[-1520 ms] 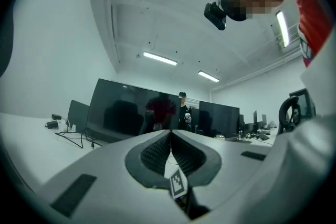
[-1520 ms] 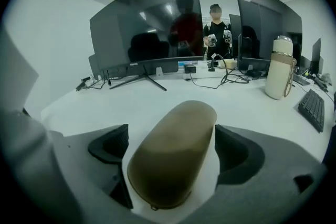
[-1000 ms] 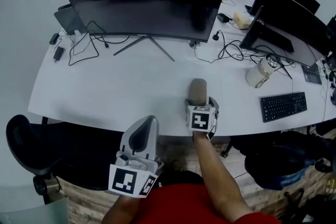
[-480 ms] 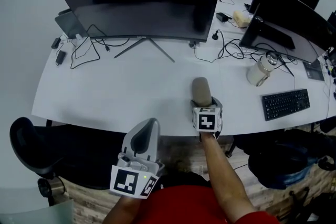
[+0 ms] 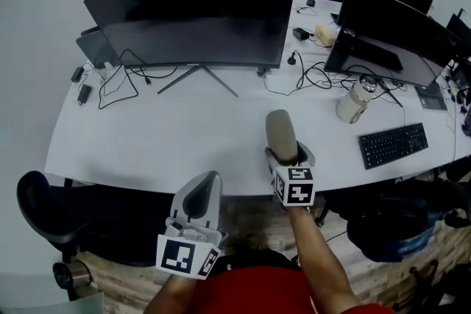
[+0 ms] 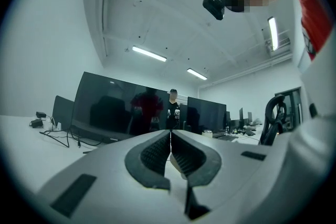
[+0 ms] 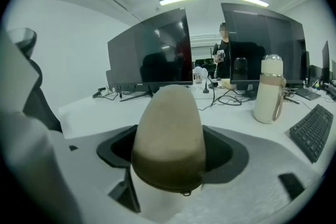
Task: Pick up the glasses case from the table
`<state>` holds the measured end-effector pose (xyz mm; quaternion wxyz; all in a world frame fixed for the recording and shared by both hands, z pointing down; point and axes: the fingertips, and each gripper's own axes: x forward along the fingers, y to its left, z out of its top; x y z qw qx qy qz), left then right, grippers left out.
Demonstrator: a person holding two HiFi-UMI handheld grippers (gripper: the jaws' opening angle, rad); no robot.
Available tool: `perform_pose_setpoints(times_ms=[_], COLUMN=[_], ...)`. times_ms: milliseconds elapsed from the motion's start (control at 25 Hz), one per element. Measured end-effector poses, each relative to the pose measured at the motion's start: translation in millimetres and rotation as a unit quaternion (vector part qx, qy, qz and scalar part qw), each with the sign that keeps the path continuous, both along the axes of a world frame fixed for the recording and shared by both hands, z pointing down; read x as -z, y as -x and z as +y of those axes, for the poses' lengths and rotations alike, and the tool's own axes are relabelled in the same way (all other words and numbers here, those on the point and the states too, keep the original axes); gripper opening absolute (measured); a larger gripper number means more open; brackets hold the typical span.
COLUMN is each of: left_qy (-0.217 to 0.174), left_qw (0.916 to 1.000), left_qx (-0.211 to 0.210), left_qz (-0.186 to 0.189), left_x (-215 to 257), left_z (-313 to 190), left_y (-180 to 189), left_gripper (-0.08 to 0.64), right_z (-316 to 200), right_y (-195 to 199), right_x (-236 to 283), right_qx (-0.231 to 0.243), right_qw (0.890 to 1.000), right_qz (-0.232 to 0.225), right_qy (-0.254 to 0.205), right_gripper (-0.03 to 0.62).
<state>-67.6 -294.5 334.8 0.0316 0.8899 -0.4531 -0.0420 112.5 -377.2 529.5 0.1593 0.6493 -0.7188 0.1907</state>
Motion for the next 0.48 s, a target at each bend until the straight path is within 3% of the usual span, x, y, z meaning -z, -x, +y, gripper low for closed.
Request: perform_pose_setpoints(times_ms=[160,480], left_qy=[-0.002,-0.013], left_qw=[0.9999,0.9992], left_qx=[-0.013,-0.039], left_qz=[-0.008,-0.003], left_x=[-1,10], left_z=[6,17], left_y=[0,-6], left_gripper=[0.011,0.011], right_z=[26,85], right_y=[1,12], right_x=[53,141], right_qx=[0.016,0.047], right_qw=[0.999,0.991], right_qz=[-0.003,-0.052], right_qy=[-0.043,-0.112], right_gripper=[0.368,0.368])
